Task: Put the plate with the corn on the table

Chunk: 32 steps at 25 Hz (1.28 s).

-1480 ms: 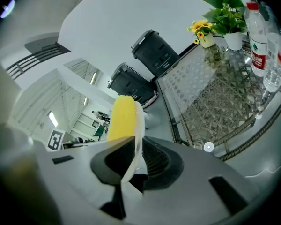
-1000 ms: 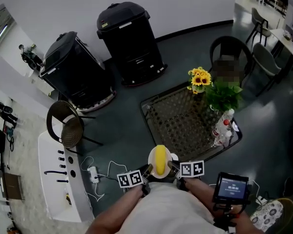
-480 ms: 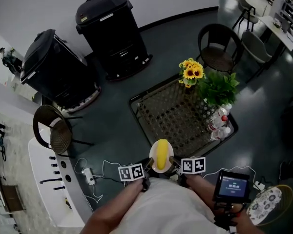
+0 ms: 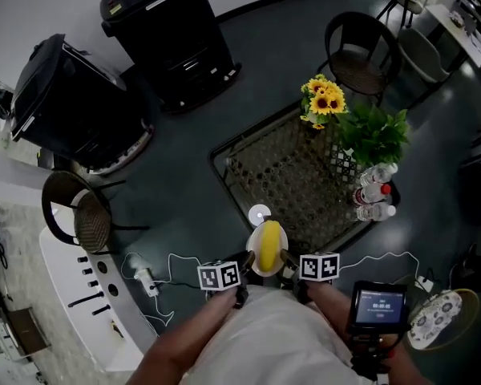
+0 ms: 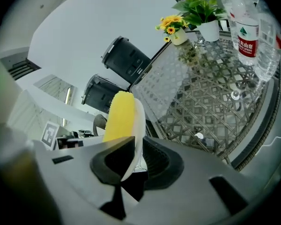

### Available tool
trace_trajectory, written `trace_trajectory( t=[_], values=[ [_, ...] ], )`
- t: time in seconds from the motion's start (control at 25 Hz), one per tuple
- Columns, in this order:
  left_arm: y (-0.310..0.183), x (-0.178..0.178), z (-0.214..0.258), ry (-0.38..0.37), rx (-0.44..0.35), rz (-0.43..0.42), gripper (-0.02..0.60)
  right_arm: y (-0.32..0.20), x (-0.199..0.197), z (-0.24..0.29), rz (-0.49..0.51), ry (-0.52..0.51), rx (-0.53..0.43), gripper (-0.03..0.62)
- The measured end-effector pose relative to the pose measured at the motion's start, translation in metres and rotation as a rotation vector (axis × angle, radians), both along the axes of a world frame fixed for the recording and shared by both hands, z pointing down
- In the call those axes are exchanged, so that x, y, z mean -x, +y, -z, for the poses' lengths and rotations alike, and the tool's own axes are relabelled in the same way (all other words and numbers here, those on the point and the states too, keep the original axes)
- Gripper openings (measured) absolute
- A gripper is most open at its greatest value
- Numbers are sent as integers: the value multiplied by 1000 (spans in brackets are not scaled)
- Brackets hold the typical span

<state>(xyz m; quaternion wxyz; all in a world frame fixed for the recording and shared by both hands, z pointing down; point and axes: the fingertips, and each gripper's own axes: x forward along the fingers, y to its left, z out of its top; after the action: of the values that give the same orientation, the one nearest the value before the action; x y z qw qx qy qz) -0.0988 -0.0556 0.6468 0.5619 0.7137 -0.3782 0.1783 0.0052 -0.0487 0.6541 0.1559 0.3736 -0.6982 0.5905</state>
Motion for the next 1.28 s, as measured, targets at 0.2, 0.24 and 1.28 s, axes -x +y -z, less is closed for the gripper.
trace_trajectory(
  t=[0.2, 0.24, 1.28],
  values=[
    [-20, 24, -15, 3, 17, -11, 41, -21, 25, -12, 9, 0, -11, 57],
    [-25, 28, -18, 3, 19, -15, 41, -26, 29, -14, 4, -1, -12, 58],
    [-124, 25, -90, -20, 49, -238, 41, -102, 27, -87, -194, 63, 50, 58]
  ],
)
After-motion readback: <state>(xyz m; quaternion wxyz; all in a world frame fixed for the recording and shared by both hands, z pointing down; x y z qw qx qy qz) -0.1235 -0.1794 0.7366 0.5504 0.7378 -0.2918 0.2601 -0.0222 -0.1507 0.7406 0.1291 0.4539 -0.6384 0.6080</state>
